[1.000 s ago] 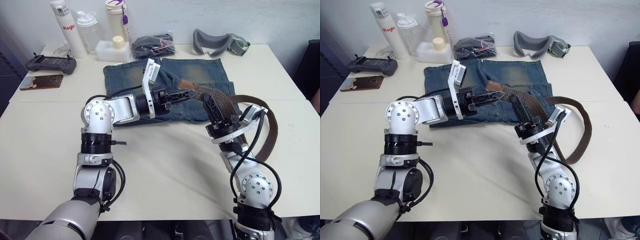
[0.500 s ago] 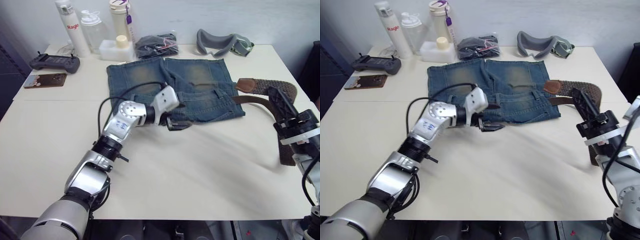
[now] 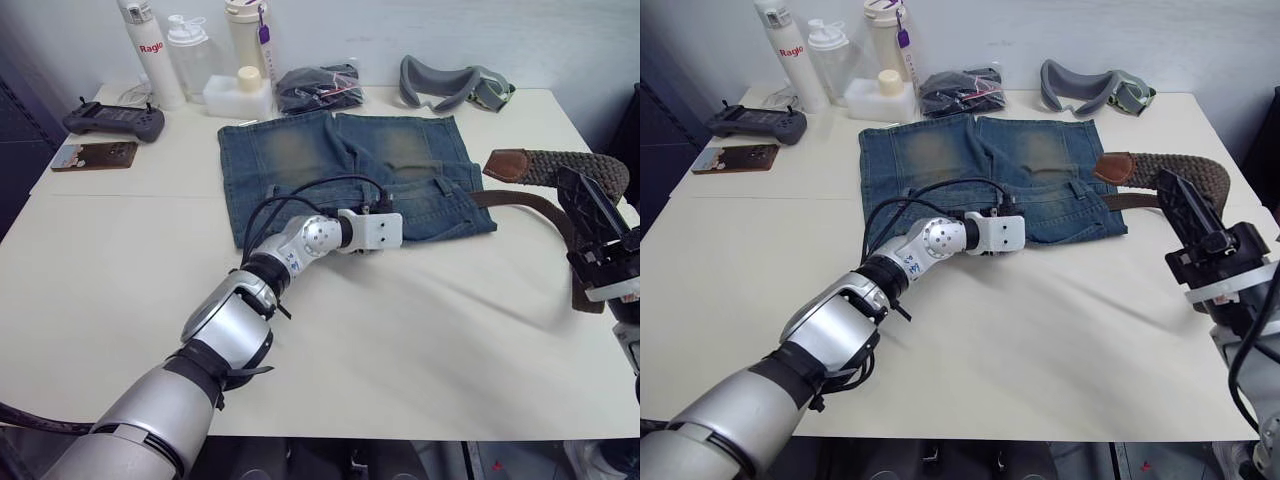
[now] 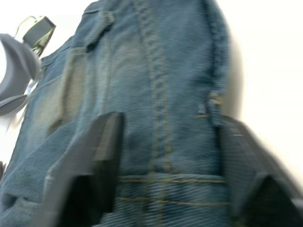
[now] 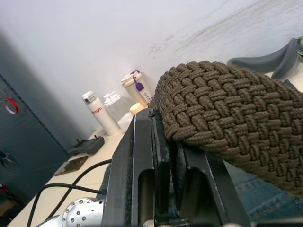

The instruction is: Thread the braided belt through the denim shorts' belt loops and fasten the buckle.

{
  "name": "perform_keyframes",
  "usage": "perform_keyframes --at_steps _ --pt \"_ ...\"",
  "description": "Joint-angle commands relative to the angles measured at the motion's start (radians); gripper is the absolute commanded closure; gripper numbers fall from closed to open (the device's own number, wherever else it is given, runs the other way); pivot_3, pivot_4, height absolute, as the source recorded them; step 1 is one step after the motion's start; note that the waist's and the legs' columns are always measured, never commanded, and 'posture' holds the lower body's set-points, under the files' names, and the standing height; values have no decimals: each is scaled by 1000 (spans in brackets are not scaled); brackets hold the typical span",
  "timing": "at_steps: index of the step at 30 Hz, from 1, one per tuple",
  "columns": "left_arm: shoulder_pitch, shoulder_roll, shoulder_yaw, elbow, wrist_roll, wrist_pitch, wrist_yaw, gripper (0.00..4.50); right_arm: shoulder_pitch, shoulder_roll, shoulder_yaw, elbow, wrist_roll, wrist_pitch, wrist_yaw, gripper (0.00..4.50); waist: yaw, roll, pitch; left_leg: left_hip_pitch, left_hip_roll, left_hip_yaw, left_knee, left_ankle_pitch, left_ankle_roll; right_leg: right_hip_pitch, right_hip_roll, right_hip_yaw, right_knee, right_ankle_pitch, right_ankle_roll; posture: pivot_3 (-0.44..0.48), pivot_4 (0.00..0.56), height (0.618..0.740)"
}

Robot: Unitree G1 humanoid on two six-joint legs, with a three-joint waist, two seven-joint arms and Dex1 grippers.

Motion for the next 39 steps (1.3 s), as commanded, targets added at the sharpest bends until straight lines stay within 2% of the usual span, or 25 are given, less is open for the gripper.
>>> perform_keyframes --at_steps 1,2,4,7,10,13,17,19,20,23,27,30,33,39 --pt "32 31 24 -26 -21 -43 -181 3956 -7 -47 -10 1 4 -3 -13 4500 -2 0 0 1 0 1 0 0 0 0 0 0 0 -1 -2 0 150 656" --pt "55 42 34 -57 -45 -46 -263 4290 -9 -68 -1 20 -8 12 -25 4500 -2 1 0 1 1 1 0 0 -1 0 0 0 1 -2 -3 0 150 656" --pt "106 67 52 -142 -97 -27 -417 4320 -16 -97 14 54 -12 31 -52 4500 -3 1 -1 3 1 3 -1 1 -2 0 0 2 3 -3 -5 0 150 656" --pt "226 151 52 -387 -174 66 -644 4320 -20 -137 30 98 5 65 -104 4500 -3 1 -1 5 2 3 -1 2 -4 0 0 1 6 -5 -9 0 150 656" --pt "337 245 50 -644 -230 200 -782 4320 -9 -166 36 109 26 97 -148 4500 -5 2 -1 6 3 3 -1 3 -6 0 0 1 9 -6 -11 0 150 656" --pt "425 294 68 -856 -287 343 -827 4320 7 -185 40 96 26 122 -175 4500 -10 3 -1 7 3 2 -1 3 -6 1 1 1 11 -7 -12 0 150 656" --pt "452 295 84 -948 -292 482 -802 4320 37 -201 36 73 73 149 -230 4500 -5 3 -1 7 3 2 0 3 -6 1 1 0 13 -7 -11 0 150 656" --pt "449 280 99 -985 -343 595 -830 3303 62 -224 40 61 96 173 -257 4500 -2 3 -1 6 2 2 0 3 -6 1 1 0 13 -7 -10 0 150 656" --pt "446 279 102 -1003 -359 633 -844 3130 78 -238 43 58 112 188 -265 4500 -2 3 -1 6 2 2 1 3 -6 1 1 0 13 -7 -10 0 150 656" --pt "430 286 116 -1033 -378 688 -856 1857 109 -262 48 57 141 208 -290 4500 -3 2 -1 5 2 2 1 3 -5 1 1 -1 13 -7 -9 0 150 656" --pt "375 319 229 -1059 -485 849 -865 67 52 -301 122 133 140 242 -290 4500 -10 1 -1 5 2 1 1 3 -5 1 2 -1 14 -7 -9 0 150 656" --pt "356 338 279 -1078 -537 938 -853 67 11 -302 167 194 142 262 -283 4500 -20 1 -1 5 2 1 1 3 -5 1 3 -1 14 -7 -8 0 150 656" --pt "348 353 330 -1091 -550 971 -799 67 -16 -255 199 273 157 259 -303 4500 -24 1 -1 5 2 1 1 3 -5 1 3 -1 14 -8 -7 0 150 656" --pt "398 374 376 -1203 -586 1053 -719 67 -67 -215 250 353 149 292 -288 4500 -24 1 -1 3 2 0 1 3 -5 1 2 -2 14 -8 -7 0 150 656"
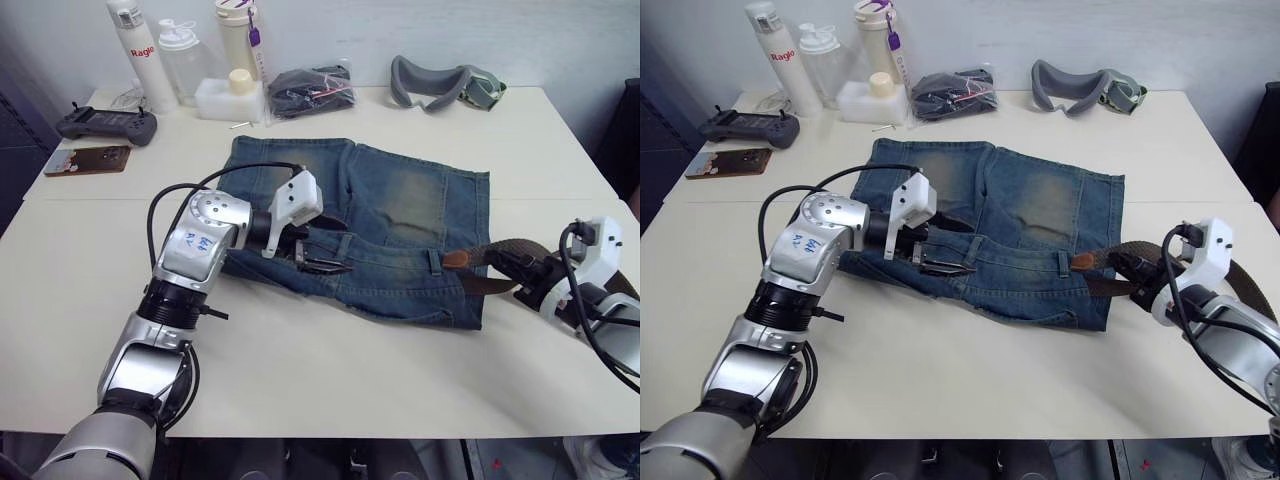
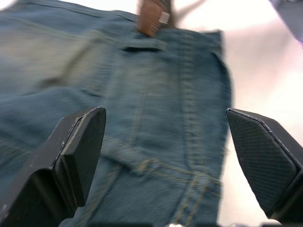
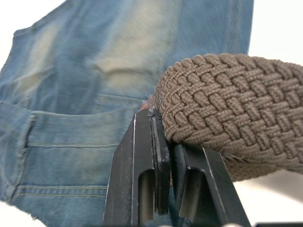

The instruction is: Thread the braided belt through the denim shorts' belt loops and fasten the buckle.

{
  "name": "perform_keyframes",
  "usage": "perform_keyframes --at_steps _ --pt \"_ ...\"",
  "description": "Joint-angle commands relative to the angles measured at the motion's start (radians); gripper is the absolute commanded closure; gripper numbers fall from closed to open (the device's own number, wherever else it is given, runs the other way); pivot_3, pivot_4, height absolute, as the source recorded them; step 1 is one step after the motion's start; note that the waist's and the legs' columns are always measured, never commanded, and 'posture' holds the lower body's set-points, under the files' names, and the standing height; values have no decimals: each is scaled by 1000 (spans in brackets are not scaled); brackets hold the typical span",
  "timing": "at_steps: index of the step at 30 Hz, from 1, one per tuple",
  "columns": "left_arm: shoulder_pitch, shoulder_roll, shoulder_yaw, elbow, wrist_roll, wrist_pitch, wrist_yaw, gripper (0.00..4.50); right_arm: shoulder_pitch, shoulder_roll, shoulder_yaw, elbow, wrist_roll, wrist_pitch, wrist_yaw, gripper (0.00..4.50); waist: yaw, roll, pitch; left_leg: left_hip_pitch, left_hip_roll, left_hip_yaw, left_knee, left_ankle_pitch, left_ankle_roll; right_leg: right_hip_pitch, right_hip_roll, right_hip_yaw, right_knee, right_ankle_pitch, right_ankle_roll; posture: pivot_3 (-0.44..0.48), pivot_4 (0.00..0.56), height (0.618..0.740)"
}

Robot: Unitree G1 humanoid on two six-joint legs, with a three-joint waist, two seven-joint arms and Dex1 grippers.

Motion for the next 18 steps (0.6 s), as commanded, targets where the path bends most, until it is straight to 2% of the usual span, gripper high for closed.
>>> perform_keyframes --at_steps 1,12,18 --pt "31 15 27 -103 -38 44 40 67 -35 7 18 6 18 31 20 4500 0 0 0 0 0 0 0 0 0 0 0 0 0 0 0 0 150 656" --pt "74 8 -23 -160 -33 37 114 67 -236 106 174 143 -61 122 103 4500 0 0 0 0 0 0 0 0 0 -1 0 0 0 0 0 0 150 656" --pt "74 -30 -79 -142 -16 -12 145 67 -269 205 213 143 -123 135 112 4500 0 0 0 0 1 0 0 0 0 -1 0 0 0 0 0 0 150 656"
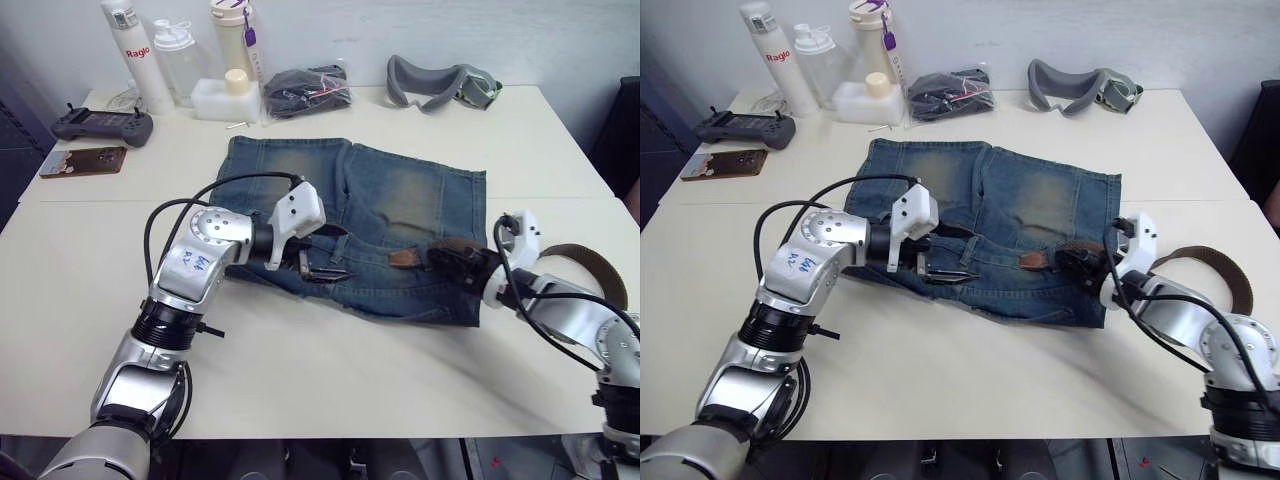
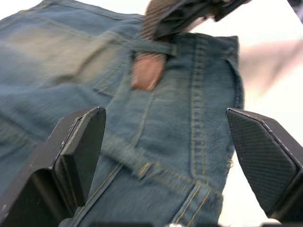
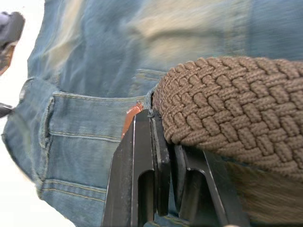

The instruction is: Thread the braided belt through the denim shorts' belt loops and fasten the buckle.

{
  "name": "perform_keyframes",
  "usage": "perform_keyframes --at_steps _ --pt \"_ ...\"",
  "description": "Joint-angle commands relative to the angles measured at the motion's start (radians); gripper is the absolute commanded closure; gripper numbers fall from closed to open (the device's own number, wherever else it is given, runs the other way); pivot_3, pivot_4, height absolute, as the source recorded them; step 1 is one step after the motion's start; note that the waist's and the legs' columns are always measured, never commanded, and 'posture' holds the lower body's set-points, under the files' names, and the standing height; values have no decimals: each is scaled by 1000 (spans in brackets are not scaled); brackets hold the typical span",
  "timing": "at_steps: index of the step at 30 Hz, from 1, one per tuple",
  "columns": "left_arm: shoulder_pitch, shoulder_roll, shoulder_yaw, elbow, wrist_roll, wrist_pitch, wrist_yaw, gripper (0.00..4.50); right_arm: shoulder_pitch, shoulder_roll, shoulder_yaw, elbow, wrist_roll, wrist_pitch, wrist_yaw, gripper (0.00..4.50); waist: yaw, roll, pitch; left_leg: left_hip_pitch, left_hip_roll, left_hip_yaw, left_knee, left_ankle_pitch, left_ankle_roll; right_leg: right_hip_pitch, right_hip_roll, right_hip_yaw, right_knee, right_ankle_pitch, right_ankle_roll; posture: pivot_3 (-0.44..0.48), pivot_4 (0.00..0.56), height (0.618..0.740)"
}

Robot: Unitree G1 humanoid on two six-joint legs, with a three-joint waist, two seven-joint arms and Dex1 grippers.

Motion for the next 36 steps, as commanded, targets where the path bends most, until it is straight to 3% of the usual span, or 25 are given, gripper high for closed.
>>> perform_keyframes --at_steps 1,5,6,9,12,18,25,29,36 --pt "-14 -34 -15 -4 12 -40 32 67 5 41 11 -15 -28 12 17 4500 0 0 0 0 0 0 0 0 0 0 0 0 0 0 0 0 150 656" --pt "-37 -86 -70 68 75 -137 69 67 31 63 -28 -23 -28 14 40 4500 1 0 0 0 0 0 0 0 0 0 0 0 0 0 0 0 150 656" --pt "-44 -100 -76 89 85 -156 78 0 36 68 -38 -27 -17 14 47 3649 1 0 0 0 0 0 0 0 0 0 0 0 0 0 0 0 150 656" --pt "-80 -117 -118 203 172 -294 106 0 79 2 -68 -118 -102 15 132 2366 2 0 0 0 0 0 0 0 1 0 0 0 0 0 0 0 150 656" --pt "-114 -144 -130 313 219 -415 138 0 163 -58 -144 -199 -61 32 172 891 6 0 0 -1 -1 0 0 -1 1 -1 -1 0 0 0 0 0 150 656" --pt "-179 -240 -131 520 269 -643 193 0 345 -210 -100 -453 -261 52 402 891 17 -1 0 -2 -1 0 0 -4 6 0 -2 -3 -2 0 1 0 150 656" --pt "-277 -328 -127 762 333 -842 257 0 348 -229 -49 -579 -473 -27 525 891 17 -3 1 -2 -1 0 0 -4 7 0 -2 -4 -2 0 2 0 150 656" --pt "-332 -337 -161 871 439 -974 359 0 330 -241 -33 -620 -579 -52 553 891 18 -4 2 -2 -1 0 0 -4 7 0 -2 -5 -2 0 2 0 150 656" --pt "-358 -356 -199 968 532 -1065 416 0 305 -254 -28 -660 -690 -25 520 891 24 -5 3 -2 -2 0 0 -2 3 0 -4 -6 -3 0 3 0 150 656"
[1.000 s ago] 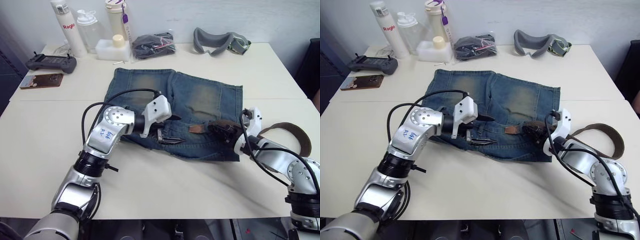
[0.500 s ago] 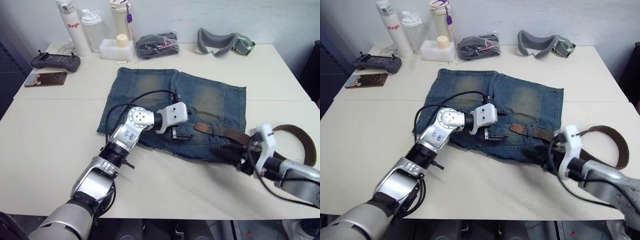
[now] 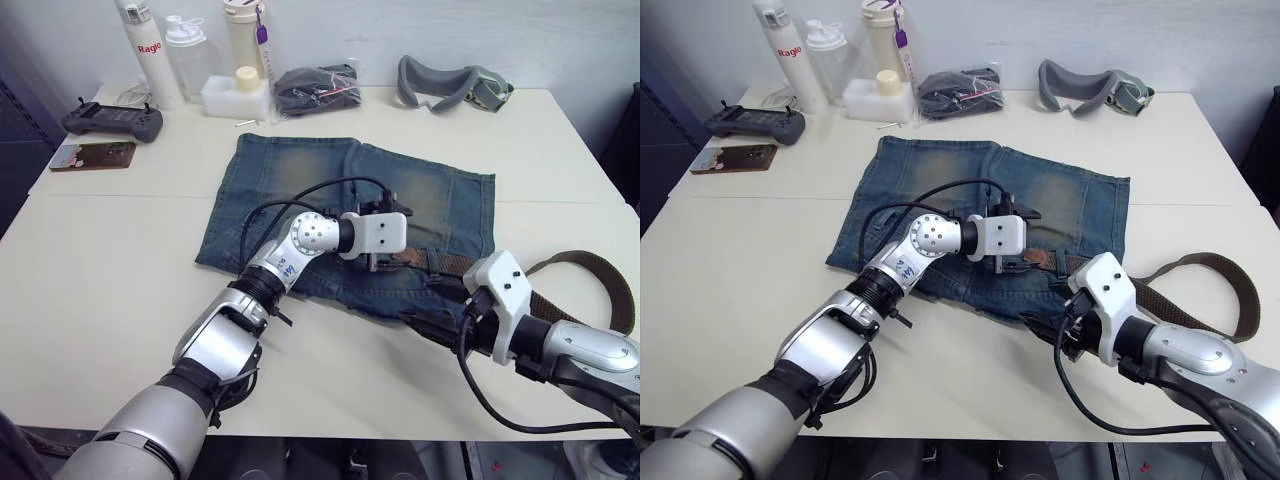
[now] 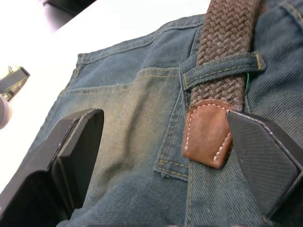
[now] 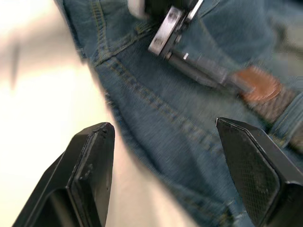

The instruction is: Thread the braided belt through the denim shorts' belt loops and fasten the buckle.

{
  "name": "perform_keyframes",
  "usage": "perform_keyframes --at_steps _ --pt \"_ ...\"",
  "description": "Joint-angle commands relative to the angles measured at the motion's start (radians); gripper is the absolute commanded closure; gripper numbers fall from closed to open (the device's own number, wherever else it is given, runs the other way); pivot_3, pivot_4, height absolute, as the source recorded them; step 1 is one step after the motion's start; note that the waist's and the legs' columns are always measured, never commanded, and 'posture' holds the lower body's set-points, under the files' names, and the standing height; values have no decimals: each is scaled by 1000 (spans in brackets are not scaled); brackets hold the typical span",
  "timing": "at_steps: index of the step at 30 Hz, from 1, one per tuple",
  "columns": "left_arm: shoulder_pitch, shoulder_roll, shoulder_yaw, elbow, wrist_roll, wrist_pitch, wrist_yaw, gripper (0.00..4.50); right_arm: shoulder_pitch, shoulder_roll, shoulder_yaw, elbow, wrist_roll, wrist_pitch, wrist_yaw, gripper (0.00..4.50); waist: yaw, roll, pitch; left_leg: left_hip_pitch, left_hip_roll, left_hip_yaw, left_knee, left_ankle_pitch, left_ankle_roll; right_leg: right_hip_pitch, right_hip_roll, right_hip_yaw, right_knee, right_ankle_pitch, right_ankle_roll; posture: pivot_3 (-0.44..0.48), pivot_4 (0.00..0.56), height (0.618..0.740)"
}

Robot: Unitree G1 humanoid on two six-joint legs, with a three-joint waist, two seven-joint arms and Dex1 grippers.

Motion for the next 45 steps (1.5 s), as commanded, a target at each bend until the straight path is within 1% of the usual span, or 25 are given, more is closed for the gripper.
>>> perform_keyframes --at_steps 1,5,9,14,17,22,26,29,31,33,36,39,42,44,45 --pt "-28 -15 -19 27 39 -46 18 0 -12 -9 -21 -45 -25 22 -25 891 1 0 0 0 0 0 0 1 -1 0 0 0 0 0 0 0 150 656" --pt "-40 -14 -39 51 72 -78 3 0 -21 3 -32 -33 -30 54 -52 891 2 0 0 0 0 0 0 1 -2 0 -1 0 0 0 0 0 150 656" --pt "-52 -19 -44 71 75 -98 -36 0 -25 12 -36 -25 -23 81 -71 891 1 0 0 0 0 0 0 1 -2 0 -1 0 0 0 0 0 150 656" --pt "-81 -62 14 104 -19 -48 -175 0 -27 27 -38 -9 -32 101 -88 891 2 0 0 0 0 0 0 2 -3 1 -2 0 0 0 -1 0 150 656" --pt "-103 -70 14 144 -6 -48 -196 0 -26 32 -37 -2 -44 109 -90 891 1 0 0 0 -1 0 0 2 -3 1 -2 0 1 0 -1 0 150 656" --pt "-128 -77 -24 249 68 -69 -150 0 -23 48 -32 -1 -65 110 -91 891 2 0 0 1 -1 0 1 1 -2 1 -2 0 1 0 -1 0 150 656" --pt "-148 -90 -38 288 110 -72 -62 0 -17 71 -36 -12 -79 114 -101 891 2 -1 -1 1 -2 -2 1 1 -2 2 -4 -3 1 0 -1 0 150 656" --pt "-159 -112 -2 294 80 -55 -30 0 3 91 -46 -24 -81 124 -111 891 3 -1 -1 1 -3 -3 1 1 -1 3 -6 -5 1 0 -1 0 150 656" --pt "-161 -119 19 289 62 -49 -33 0 18 95 -51 -31 -78 132 -113 891 4 -1 -1 0 -4 -3 2 1 -1 3 -7 -5 1 0 -1 0 150 656" --pt "-159 -111 1 286 88 -58 -38 0 22 95 -55 -33 -80 138 -115 891 3 -1 -1 0 -4 -3 1 2 -1 3 -8 -6 2 0 -1 0 150 656" --pt "-153 -102 -23 282 124 -66 -13 0 28 100 -60 -38 -85 142 -117 891 3 -1 -1 0 -4 -3 1 2 -1 3 -8 -6 2 0 -1 0 150 656" --pt "-156 -99 -42 284 156 -56 45 0 26 105 -59 -39 -91 139 -116 891 3 -1 -1 0 -4 -4 1 2 -1 3 -8 -6 2 -1 -1 0 150 656" --pt "-165 -99 -61 292 191 -24 121 779 16 108 -55 -32 -98 139 -113 826 2 -1 -1 0 -6 -4 2 2 0 3 -9 -6 2 -1 -1 0 150 656" --pt "-170 -100 -72 295 214 -5 175 1562 8 111 -52 -29 -100 140 -112 826 2 -1 -1 0 -6 -4 2 3 0 3 -10 -6 3 -1 -1 0 150 656" --pt "-173 -100 -80 295 226 3 201 2071 6 113 -51 -28 -100 141 -113 826 1 -1 -1 0 -6 -4 2 3 0 3 -10 -6 3 -1 -1 0 150 656"
